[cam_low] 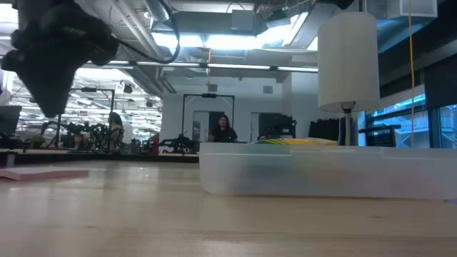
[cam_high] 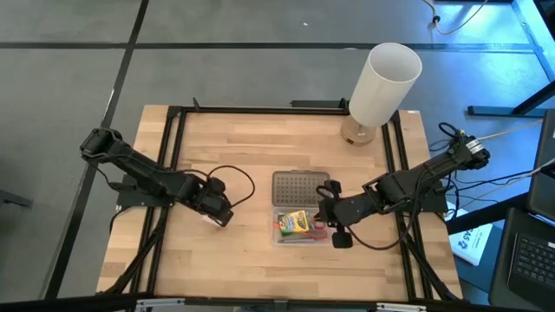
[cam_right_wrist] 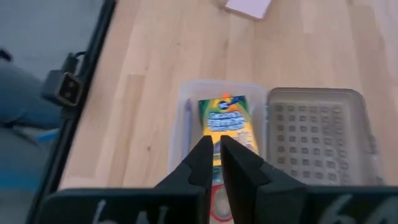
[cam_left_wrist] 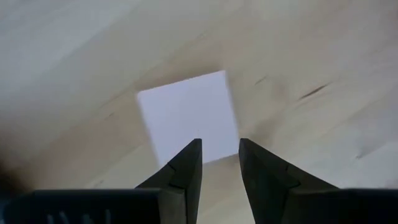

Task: Pack school essentials
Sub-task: Put the pink sticky note into the supply box

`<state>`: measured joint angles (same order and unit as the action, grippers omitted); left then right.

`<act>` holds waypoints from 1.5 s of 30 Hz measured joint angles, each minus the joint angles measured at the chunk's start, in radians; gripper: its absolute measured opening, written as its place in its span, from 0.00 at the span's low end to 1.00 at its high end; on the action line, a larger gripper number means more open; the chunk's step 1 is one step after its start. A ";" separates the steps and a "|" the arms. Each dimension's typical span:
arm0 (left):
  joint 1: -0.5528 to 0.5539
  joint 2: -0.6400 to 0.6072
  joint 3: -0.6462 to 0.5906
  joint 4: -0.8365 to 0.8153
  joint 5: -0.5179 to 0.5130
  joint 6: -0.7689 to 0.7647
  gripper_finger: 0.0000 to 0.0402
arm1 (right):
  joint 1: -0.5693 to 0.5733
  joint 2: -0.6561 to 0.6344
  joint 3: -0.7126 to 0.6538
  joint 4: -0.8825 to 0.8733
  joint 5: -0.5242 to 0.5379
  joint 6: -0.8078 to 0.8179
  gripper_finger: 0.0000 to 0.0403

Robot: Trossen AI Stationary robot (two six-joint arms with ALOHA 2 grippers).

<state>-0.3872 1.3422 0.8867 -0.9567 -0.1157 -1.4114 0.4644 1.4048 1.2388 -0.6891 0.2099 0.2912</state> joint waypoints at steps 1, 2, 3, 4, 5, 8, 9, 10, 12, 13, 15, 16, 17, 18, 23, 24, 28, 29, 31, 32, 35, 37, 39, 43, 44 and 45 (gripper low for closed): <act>-0.002 0.000 0.000 -0.016 0.001 -0.005 0.25 | 0.000 0.000 0.000 0.001 -0.019 -0.009 0.09; -0.006 0.000 -0.001 -0.024 0.001 -0.018 0.25 | 0.001 0.000 0.000 0.006 -0.030 -0.012 0.09; -0.009 0.000 -0.004 -0.025 0.001 -0.026 0.25 | 0.001 0.000 0.000 0.010 -0.029 -0.012 0.09; -0.012 0.000 -0.005 -0.025 0.001 -0.026 0.25 | 0.001 0.000 0.000 0.013 -0.029 -0.012 0.09; -0.014 0.000 -0.005 -0.025 0.001 -0.026 0.25 | 0.001 0.000 0.000 0.013 -0.029 -0.013 0.09; -0.026 0.000 -0.006 -0.023 0.001 -0.028 0.25 | 0.001 0.000 0.000 0.013 -0.028 -0.039 0.09; -0.029 0.000 -0.006 -0.022 0.001 -0.028 0.25 | 0.000 0.000 0.000 0.013 -0.028 -0.044 0.09; -0.033 0.000 -0.006 -0.022 -0.005 -0.027 0.25 | 0.000 0.000 0.000 0.013 -0.028 -0.048 0.09; -0.041 0.000 -0.006 -0.021 -0.025 -0.027 0.25 | 0.000 0.000 0.000 0.013 -0.028 -0.047 0.09; -0.044 0.000 -0.006 -0.021 -0.030 -0.027 0.25 | 0.000 0.000 0.000 0.013 -0.028 -0.035 0.09; -0.048 0.000 -0.006 -0.019 -0.032 -0.028 0.25 | 0.001 0.000 0.000 0.013 -0.028 -0.024 0.09; -0.048 0.000 -0.006 -0.019 -0.031 -0.029 0.25 | 0.001 0.000 0.000 0.013 -0.028 -0.013 0.09; -0.048 0.000 -0.006 -0.019 -0.031 -0.029 0.25 | 0.001 0.000 0.000 0.013 -0.028 -0.008 0.09; -0.048 0.000 -0.006 -0.019 -0.031 -0.030 0.25 | 0.001 0.000 0.000 0.013 -0.028 -0.007 0.09; -0.048 0.000 -0.006 -0.019 -0.031 -0.066 0.25 | 0.001 0.000 0.000 0.013 -0.028 -0.007 0.09; -0.048 0.000 -0.006 -0.019 -0.031 -0.073 0.25 | 0.001 0.000 0.000 0.013 -0.028 -0.008 0.09; -0.048 0.000 -0.007 -0.011 -0.024 -0.079 0.25 | 0.001 0.000 0.000 0.013 -0.028 -0.007 0.09; -0.048 0.000 -0.007 -0.007 -0.024 -0.080 0.25 | 0.001 0.000 0.000 0.013 -0.028 -0.008 0.09; -0.048 0.000 -0.007 -0.010 -0.022 -0.080 0.25 | 0.001 0.000 0.000 0.013 -0.028 -0.009 0.09; -0.047 0.000 -0.007 -0.013 -0.022 -0.082 0.25 | 0.001 0.000 0.000 0.013 -0.028 -0.008 0.09; -0.047 0.003 -0.007 -0.015 -0.021 -0.115 0.27 | 0.001 0.000 0.000 0.013 -0.028 -0.009 0.09; -0.047 0.009 -0.007 -0.018 -0.020 -0.123 0.33 | 0.001 0.000 0.000 0.013 -0.028 -0.008 0.09; -0.047 0.010 -0.007 -0.022 -0.021 -0.124 0.41 | 0.001 0.000 0.000 0.013 -0.028 -0.007 0.09; -0.047 0.013 -0.020 -0.015 -0.021 -0.100 0.63 | 0.001 0.000 0.000 0.015 -0.028 -0.007 0.09; -0.047 0.013 -0.032 -0.003 -0.020 -0.094 0.70 | 0.001 0.000 0.000 0.017 -0.028 -0.007 0.09; -0.047 0.013 -0.045 0.007 -0.019 -0.089 0.76 | 0.001 0.000 0.000 0.019 -0.028 -0.009 0.09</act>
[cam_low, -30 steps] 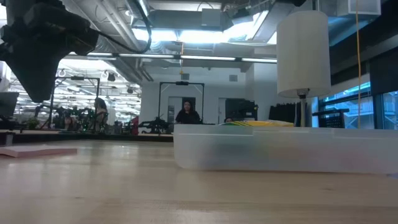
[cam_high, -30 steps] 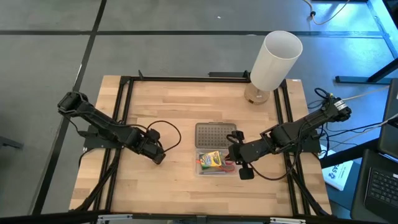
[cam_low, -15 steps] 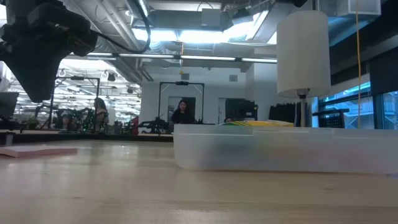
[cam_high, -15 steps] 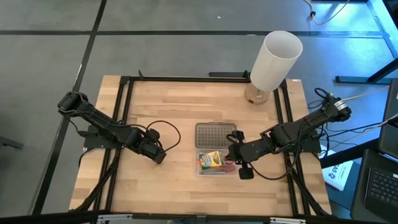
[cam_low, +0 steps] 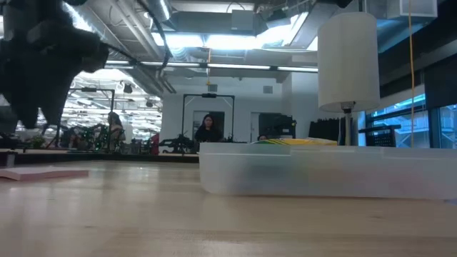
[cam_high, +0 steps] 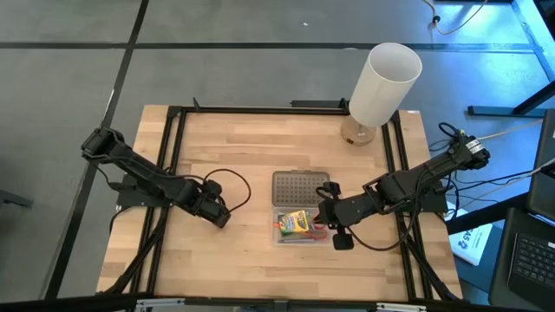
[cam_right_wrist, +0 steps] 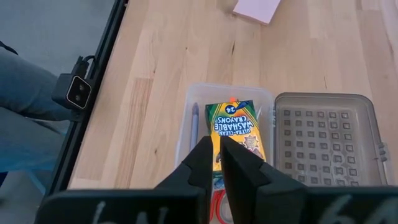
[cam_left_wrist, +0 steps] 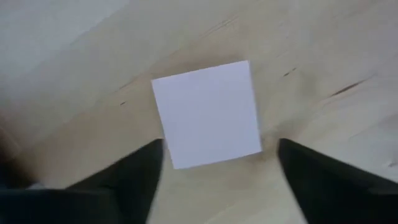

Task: Pack school essentials
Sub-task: Put the pink sticky note into the supply box

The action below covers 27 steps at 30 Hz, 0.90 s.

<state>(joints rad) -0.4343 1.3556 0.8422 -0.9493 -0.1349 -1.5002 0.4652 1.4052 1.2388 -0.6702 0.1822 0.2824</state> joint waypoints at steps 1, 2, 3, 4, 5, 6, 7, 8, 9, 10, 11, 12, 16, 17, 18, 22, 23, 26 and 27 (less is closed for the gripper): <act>0.000 0.000 -0.013 0.008 0.010 0.000 0.83 | 0.000 0.000 0.000 0.000 0.000 -0.001 0.09; 0.000 0.000 -0.025 0.019 0.027 -0.007 0.89 | 0.000 0.000 0.000 0.001 0.000 0.000 0.09; 0.000 0.000 -0.040 0.031 0.044 -0.012 0.94 | 0.000 0.000 0.000 0.001 0.000 0.001 0.09; 0.000 0.000 -0.056 0.044 0.051 -0.012 0.97 | 0.000 0.000 0.000 0.001 0.000 0.001 0.09; 0.000 0.000 -0.072 0.067 0.048 -0.006 0.97 | 0.000 0.000 0.000 0.001 0.000 0.000 0.09; -0.001 0.000 -0.087 0.095 0.042 0.005 0.96 | 0.000 0.000 0.000 0.001 0.000 -0.001 0.09; 0.000 0.000 -0.100 0.122 0.033 0.015 0.96 | 0.000 0.000 0.000 0.001 0.000 0.000 0.09; 0.000 0.000 -0.111 0.139 0.030 0.021 0.96 | 0.000 0.000 0.000 0.001 0.000 0.001 0.09; 0.000 0.000 -0.124 0.154 0.029 0.024 0.97 | 0.000 0.000 0.000 0.001 0.000 0.002 0.09; 0.000 0.000 -0.136 0.166 0.029 0.026 0.98 | 0.000 0.000 0.000 0.001 0.000 0.001 0.09; 0.000 0.000 -0.147 0.178 0.029 0.026 0.99 | 0.000 0.000 0.000 0.001 0.000 0.000 0.09; 0.000 0.000 -0.157 0.190 0.029 0.026 0.99 | 0.000 0.000 0.000 0.001 0.000 0.000 0.09; 0.000 0.000 -0.184 0.209 0.024 0.028 0.99 | 0.000 0.000 0.000 0.001 0.000 -0.001 0.09; 0.000 0.000 -0.188 0.216 0.020 0.028 0.99 | 0.000 0.000 0.000 0.001 0.000 0.000 0.09; 0.000 0.000 -0.190 0.225 0.017 0.028 0.99 | 0.000 0.000 0.000 0.001 0.000 0.001 0.09; 0.000 0.000 -0.208 0.267 0.015 0.029 0.99 | 0.000 0.000 0.000 0.001 0.000 0.000 0.09; 0.000 0.000 -0.214 0.281 0.015 0.029 0.99 | 0.000 0.000 0.000 0.001 0.000 0.001 0.09; 0.000 0.000 -0.232 0.304 0.015 0.029 1.00 | 0.000 0.000 0.000 0.000 0.000 -0.001 0.09; 0.000 0.000 -0.236 0.310 0.015 0.029 0.99 | 0.000 0.000 0.000 0.001 0.000 0.000 0.09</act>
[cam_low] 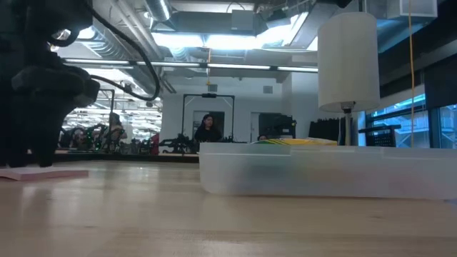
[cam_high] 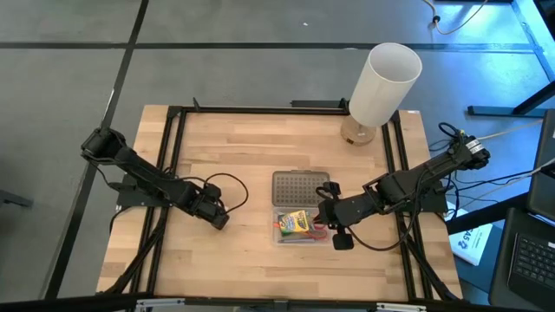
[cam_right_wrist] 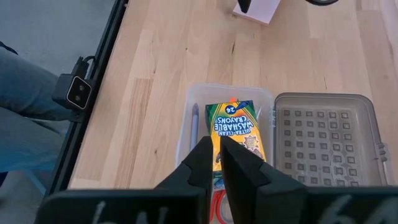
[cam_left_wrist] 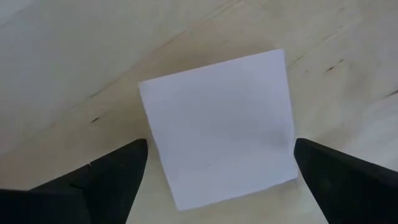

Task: Pack school essentials
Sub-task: Put the pink sticky note into the supply box

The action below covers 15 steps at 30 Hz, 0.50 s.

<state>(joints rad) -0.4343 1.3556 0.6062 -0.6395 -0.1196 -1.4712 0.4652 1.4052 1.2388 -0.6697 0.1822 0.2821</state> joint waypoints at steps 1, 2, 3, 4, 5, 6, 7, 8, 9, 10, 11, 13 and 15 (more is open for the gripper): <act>0.000 0.000 -0.001 0.007 0.000 0.000 0.99 | 0.000 0.000 0.000 0.000 0.000 0.001 0.09; 0.000 0.000 -0.001 0.008 0.000 0.000 0.99 | 0.000 0.000 0.000 0.000 0.000 0.002 0.09; 0.000 0.000 -0.001 0.009 0.000 0.000 1.00 | 0.000 0.000 0.000 0.000 0.000 0.001 0.09; 0.000 0.000 -0.001 0.011 0.000 0.003 1.00 | 0.000 0.000 0.000 0.000 0.000 0.000 0.09; 0.000 0.000 -0.001 0.017 -0.002 0.009 0.99 | 0.000 0.000 0.000 0.000 0.000 0.000 0.09; 0.000 0.000 -0.001 0.028 -0.005 0.012 0.99 | 0.000 0.000 0.000 0.000 0.000 0.001 0.09; 0.000 0.000 -0.001 0.033 -0.010 0.013 1.00 | 0.000 0.000 0.000 0.000 0.000 0.002 0.09; 0.000 0.003 -0.001 0.036 -0.012 0.014 1.00 | 0.000 0.000 0.000 0.000 0.000 0.001 0.09; 0.000 0.011 -0.001 0.039 -0.014 0.015 0.99 | 0.000 0.000 0.000 0.000 0.000 0.000 0.09; 0.000 0.016 0.000 0.040 -0.015 0.015 0.99 | 0.000 0.000 0.000 0.000 0.000 0.000 0.09; -0.001 0.024 0.001 0.041 -0.017 0.016 0.99 | 0.000 0.000 0.000 0.000 0.000 0.001 0.09; -0.001 0.041 0.004 0.042 -0.018 0.016 1.00 | 0.000 0.000 0.000 0.000 0.000 0.002 0.09; -0.001 0.051 0.005 0.045 -0.018 0.016 0.99 | 0.000 0.000 0.000 0.002 0.000 0.000 0.09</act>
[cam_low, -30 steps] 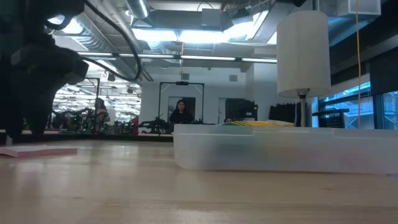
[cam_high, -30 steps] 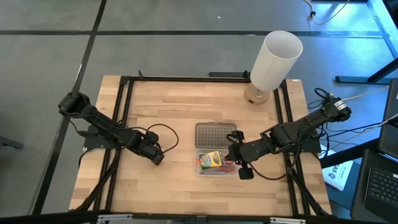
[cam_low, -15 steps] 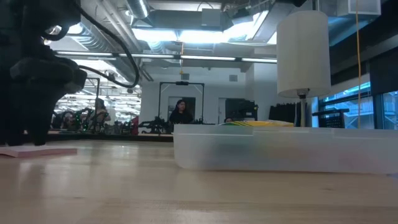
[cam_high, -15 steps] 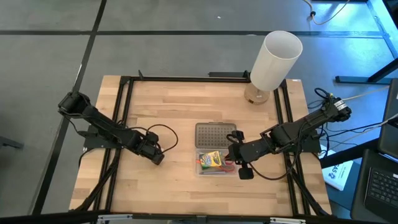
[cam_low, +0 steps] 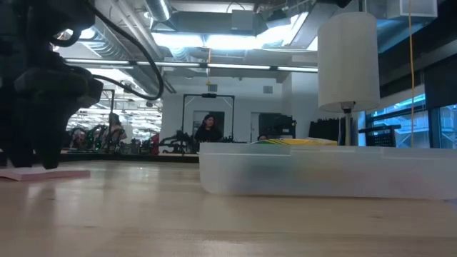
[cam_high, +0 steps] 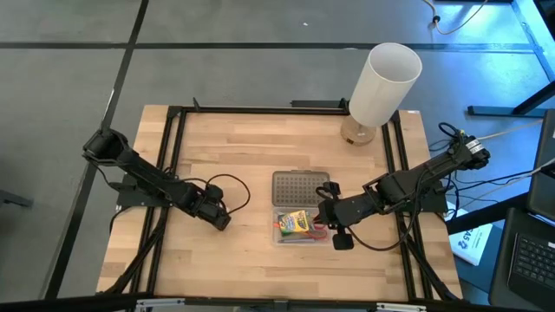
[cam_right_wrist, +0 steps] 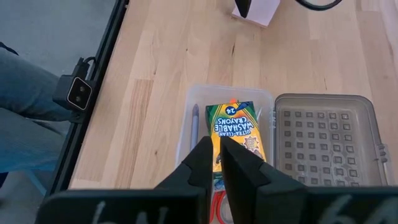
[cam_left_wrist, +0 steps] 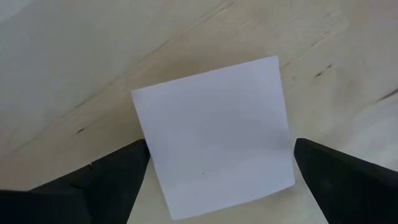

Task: Pack school essentials
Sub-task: Put the pink sticky note into the supply box

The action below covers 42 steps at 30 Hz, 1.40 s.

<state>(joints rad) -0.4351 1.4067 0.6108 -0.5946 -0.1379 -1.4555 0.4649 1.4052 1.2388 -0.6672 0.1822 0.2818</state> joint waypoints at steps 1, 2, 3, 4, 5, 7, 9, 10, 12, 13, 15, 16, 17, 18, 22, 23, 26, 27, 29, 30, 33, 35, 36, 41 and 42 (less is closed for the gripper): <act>0.000 0.006 0.001 -0.001 -0.001 0.000 0.99 | 0.000 0.000 0.000 0.002 0.000 0.001 0.09; 0.000 0.009 0.003 -0.003 -0.001 0.000 1.00 | 0.000 0.000 0.000 0.004 0.000 0.002 0.09; 0.000 0.009 0.006 -0.002 -0.001 0.000 1.00 | 0.000 0.000 0.000 0.004 0.000 0.002 0.09; 0.000 0.010 0.009 -0.003 -0.001 0.000 0.99 | 0.000 0.000 0.000 0.004 0.000 0.001 0.09; 0.000 0.011 0.011 -0.005 -0.001 0.000 0.99 | 0.000 0.000 0.000 0.004 0.000 0.000 0.09; 0.000 0.012 0.014 -0.008 -0.002 0.000 0.99 | 0.000 0.000 0.000 0.004 0.000 0.002 0.09; 0.000 0.013 0.014 -0.008 -0.002 0.000 0.99 | 0.000 0.000 0.000 0.005 0.000 0.001 0.09; 0.000 0.016 0.014 -0.007 -0.002 0.000 0.99 | 0.000 0.000 0.000 0.005 0.000 0.000 0.09; 0.000 0.026 0.017 -0.010 -0.003 -0.001 0.99 | 0.000 0.000 0.000 0.005 0.000 0.002 0.09; 0.000 0.033 0.017 -0.011 -0.004 -0.002 1.00 | 0.000 0.000 0.000 0.005 0.000 0.002 0.09; 0.000 0.048 0.020 -0.013 -0.007 -0.008 0.99 | 0.000 0.000 0.000 0.005 0.000 0.000 0.09; 0.000 0.052 0.022 -0.014 -0.008 -0.009 0.99 | 0.000 0.000 0.000 0.005 0.000 0.001 0.09; 0.000 0.056 0.025 -0.017 -0.008 -0.012 0.99 | 0.000 0.000 0.000 0.006 0.000 0.002 0.09; 0.000 0.062 0.032 -0.024 -0.008 -0.014 1.00 | 0.000 0.000 0.000 0.006 0.000 0.002 0.09; 0.004 0.070 0.048 -0.045 -0.018 -0.020 0.99 | 0.000 0.000 0.000 0.006 0.000 0.002 0.09; 0.007 0.070 0.048 -0.046 -0.021 -0.027 0.99 | 0.000 0.000 0.000 0.006 0.000 0.002 0.09; 0.010 0.080 0.051 -0.051 -0.028 -0.039 0.99 | 0.000 0.000 0.000 0.006 0.000 0.001 0.09; 0.010 0.083 0.051 -0.052 -0.028 -0.040 0.99 | 0.000 0.000 0.000 0.006 0.000 0.002 0.09; 0.010 0.089 0.053 -0.057 -0.032 -0.040 0.99 | 0.000 0.000 0.000 0.006 0.000 0.002 0.09; 0.010 0.089 0.053 -0.057 -0.032 -0.040 0.99 | 0.000 0.000 0.000 0.007 0.000 0.000 0.09; 0.009 0.089 0.053 -0.061 -0.032 -0.039 0.99 | 0.000 0.000 0.000 0.010 0.000 0.002 0.09; 0.009 0.090 0.053 -0.065 -0.031 -0.034 0.98 | 0.000 0.000 0.000 0.014 0.000 0.000 0.09; 0.009 0.090 0.053 -0.067 -0.028 -0.035 0.98 | 0.000 0.000 0.000 0.014 0.000 0.000 0.09; 0.011 0.090 0.053 -0.073 -0.021 -0.036 0.96 | 0.000 0.000 0.000 0.014 0.000 0.000 0.09; 0.011 0.090 0.053 -0.074 -0.021 -0.036 0.95 | 0.000 0.000 0.000 0.014 0.000 0.001 0.09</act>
<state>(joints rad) -0.4236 1.4963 0.6636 -0.6688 -0.1593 -1.4918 0.4649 1.4052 1.2388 -0.6537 0.1822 0.2826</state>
